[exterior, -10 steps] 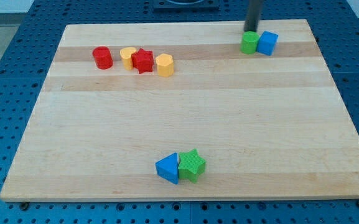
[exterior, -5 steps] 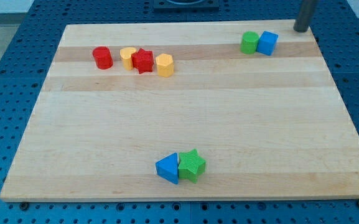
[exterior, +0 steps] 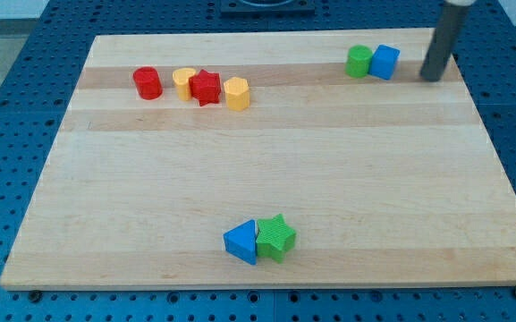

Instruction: Place the blue cube towards the bottom right side of the green circle

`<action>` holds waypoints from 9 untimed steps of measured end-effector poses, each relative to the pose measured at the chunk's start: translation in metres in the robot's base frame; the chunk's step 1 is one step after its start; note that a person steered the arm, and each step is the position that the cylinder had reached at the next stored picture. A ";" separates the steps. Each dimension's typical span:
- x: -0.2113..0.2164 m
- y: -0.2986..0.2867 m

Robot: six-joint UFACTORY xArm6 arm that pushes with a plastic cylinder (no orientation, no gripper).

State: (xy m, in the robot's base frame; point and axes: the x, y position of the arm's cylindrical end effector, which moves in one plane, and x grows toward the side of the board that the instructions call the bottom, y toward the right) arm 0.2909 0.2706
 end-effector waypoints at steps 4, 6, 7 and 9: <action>0.046 -0.120; 0.073 -0.104; 0.073 -0.104; 0.053 -0.040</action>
State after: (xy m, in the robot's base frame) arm 0.3442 0.2307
